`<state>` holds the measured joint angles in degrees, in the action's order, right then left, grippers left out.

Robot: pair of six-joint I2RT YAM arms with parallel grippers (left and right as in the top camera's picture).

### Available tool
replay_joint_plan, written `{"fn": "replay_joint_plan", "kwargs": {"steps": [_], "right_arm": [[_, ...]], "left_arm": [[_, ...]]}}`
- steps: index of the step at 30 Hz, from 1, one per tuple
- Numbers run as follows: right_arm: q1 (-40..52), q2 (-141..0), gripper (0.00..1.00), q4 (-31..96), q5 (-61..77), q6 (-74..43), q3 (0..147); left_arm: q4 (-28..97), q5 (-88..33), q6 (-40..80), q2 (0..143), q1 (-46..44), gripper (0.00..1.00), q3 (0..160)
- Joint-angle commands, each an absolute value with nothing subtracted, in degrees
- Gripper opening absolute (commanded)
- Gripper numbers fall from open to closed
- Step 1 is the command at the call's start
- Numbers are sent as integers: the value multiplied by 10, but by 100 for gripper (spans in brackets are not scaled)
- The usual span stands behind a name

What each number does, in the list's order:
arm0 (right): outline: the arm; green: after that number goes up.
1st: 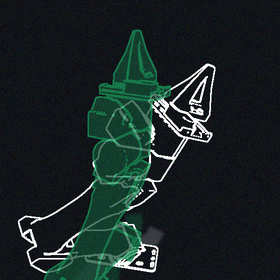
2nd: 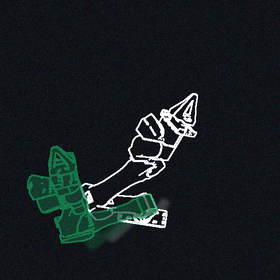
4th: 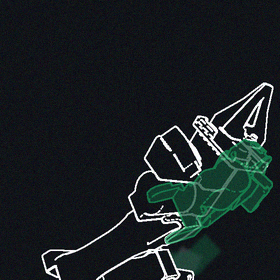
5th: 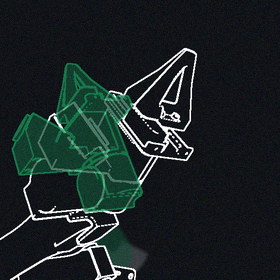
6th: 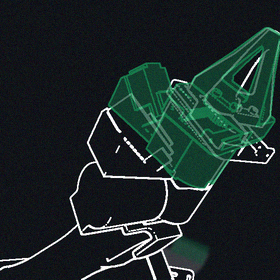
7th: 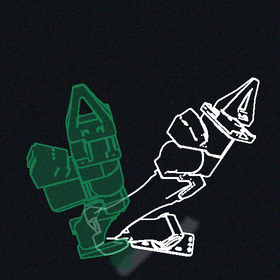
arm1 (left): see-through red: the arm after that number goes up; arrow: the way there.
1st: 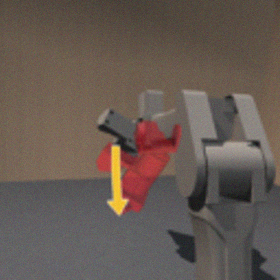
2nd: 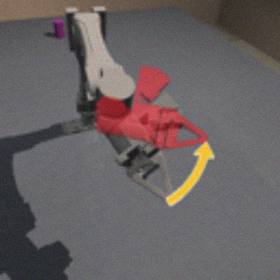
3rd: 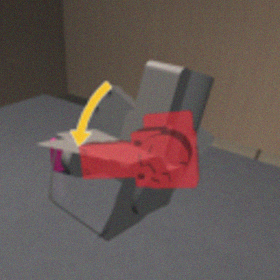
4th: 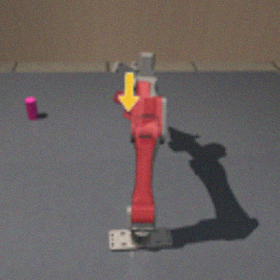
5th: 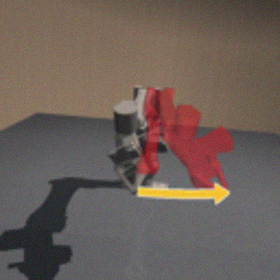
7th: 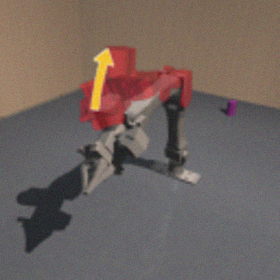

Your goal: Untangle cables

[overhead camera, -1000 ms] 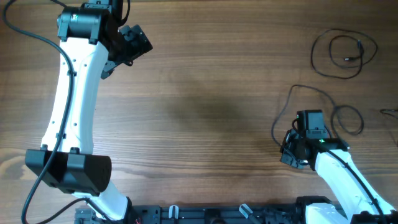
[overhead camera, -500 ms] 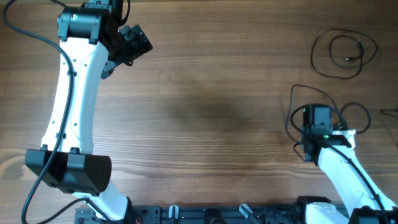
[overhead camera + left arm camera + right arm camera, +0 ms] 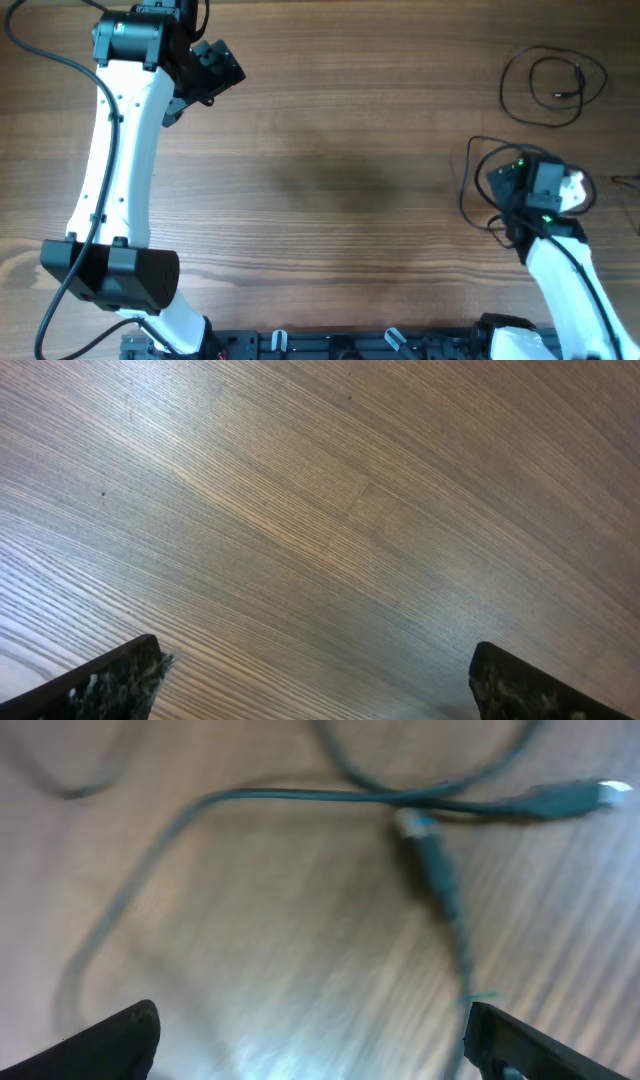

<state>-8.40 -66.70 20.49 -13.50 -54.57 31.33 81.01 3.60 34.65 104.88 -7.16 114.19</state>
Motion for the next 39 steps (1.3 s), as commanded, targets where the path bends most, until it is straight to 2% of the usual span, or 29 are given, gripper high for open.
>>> {"fn": "replay_joint_plan", "kwargs": {"steps": [1, 5, 10, 17, 23, 31, 39], "right_arm": [[-85, -570, 100, 194, -78, -431, 367], [-85, -471, 100, 184, -74, -363, 386], [-85, -364, 100, 190, -74, -335, 387], [-85, -279, 100, 198, -74, -256, 387], [-85, -224, 100, 225, -53, -255, 388], [-85, -163, 100, 303, -25, -216, 459], [-85, -151, 100, 462, -25, -210, 603]], "left_arm": [[811, 42, 352, 1041, -73, 100, 1143], [811, 42, 352, 1041, -73, 100, 1143], [811, 42, 352, 1041, -73, 100, 1143], [811, 42, 352, 1041, -73, 100, 1143], [811, 42, 352, 1041, -73, 100, 1143], [811, 42, 352, 1041, -73, 100, 1143], [811, 42, 352, 1041, -73, 100, 1143]]}}
